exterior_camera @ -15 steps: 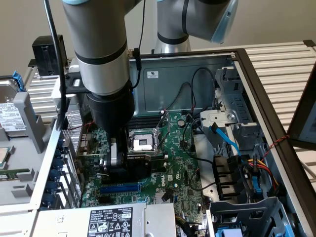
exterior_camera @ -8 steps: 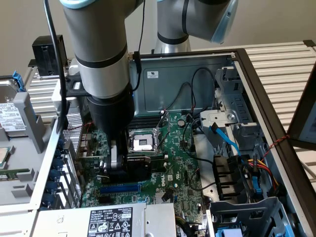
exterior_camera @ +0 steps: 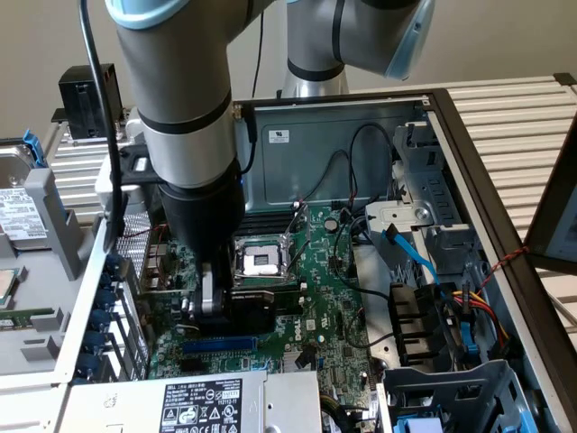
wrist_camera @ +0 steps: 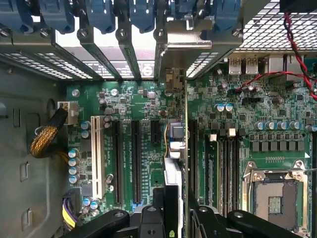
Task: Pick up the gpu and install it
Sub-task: 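Insert the gpu into the slot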
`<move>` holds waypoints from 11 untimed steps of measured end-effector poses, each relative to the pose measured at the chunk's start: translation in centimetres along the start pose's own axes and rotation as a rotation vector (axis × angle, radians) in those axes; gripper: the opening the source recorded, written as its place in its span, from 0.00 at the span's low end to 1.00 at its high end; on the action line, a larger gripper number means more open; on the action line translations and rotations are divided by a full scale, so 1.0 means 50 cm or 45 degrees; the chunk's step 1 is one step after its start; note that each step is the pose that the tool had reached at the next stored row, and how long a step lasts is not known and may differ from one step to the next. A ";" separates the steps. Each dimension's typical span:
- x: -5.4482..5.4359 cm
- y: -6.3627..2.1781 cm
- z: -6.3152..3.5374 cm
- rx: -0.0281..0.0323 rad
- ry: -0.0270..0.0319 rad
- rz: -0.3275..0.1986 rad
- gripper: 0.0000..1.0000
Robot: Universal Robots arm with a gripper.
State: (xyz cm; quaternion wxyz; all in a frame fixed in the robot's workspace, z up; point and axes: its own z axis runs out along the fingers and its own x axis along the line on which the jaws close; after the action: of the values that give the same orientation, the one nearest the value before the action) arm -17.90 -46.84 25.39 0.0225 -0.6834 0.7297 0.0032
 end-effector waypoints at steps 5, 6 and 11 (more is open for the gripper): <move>-0.001 0.004 0.002 0.0000 -0.0001 0.000 0.27; -0.001 0.004 0.003 0.0001 -0.0003 0.000 0.27; -0.005 0.008 0.006 0.0000 0.0000 0.000 0.27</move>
State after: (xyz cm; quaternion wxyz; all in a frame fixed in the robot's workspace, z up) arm -18.28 -46.56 25.10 0.0225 -0.6834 0.7296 0.0032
